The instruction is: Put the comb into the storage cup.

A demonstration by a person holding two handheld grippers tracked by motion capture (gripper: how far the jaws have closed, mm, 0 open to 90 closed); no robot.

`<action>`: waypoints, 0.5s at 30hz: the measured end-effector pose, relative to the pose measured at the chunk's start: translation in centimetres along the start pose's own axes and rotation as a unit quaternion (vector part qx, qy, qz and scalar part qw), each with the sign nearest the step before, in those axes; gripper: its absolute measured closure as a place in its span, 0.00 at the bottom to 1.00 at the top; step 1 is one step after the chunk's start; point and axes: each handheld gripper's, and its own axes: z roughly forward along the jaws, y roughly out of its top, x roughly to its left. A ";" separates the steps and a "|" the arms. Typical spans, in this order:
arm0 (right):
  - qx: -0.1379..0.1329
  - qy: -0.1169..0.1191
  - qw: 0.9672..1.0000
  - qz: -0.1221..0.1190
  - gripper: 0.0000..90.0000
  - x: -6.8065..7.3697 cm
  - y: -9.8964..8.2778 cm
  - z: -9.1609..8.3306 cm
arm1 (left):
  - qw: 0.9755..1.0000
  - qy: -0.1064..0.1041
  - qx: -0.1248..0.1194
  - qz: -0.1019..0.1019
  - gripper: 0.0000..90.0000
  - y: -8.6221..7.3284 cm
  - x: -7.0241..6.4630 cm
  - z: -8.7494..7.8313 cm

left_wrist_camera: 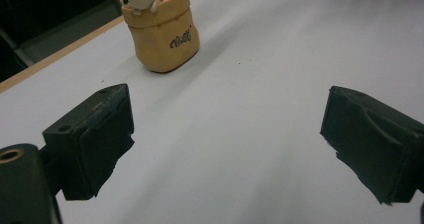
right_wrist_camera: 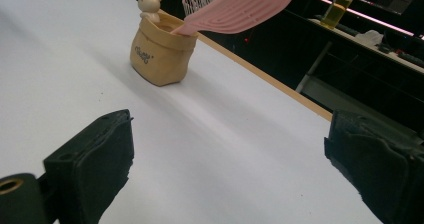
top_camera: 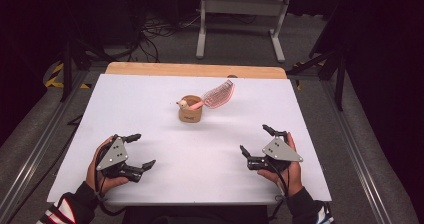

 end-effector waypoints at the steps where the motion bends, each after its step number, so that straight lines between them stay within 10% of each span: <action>1: 0.000 0.000 1.000 0.000 0.07 0.0 0.0 0.0 | 1.000 0.000 0.001 0.000 0.08 0.0 0.0 0.0; 15: 0.026 -0.014 1.000 0.010 0.06 -0.7 -2.7 -1.2 | 1.000 0.000 0.000 0.000 0.08 0.0 0.1 0.1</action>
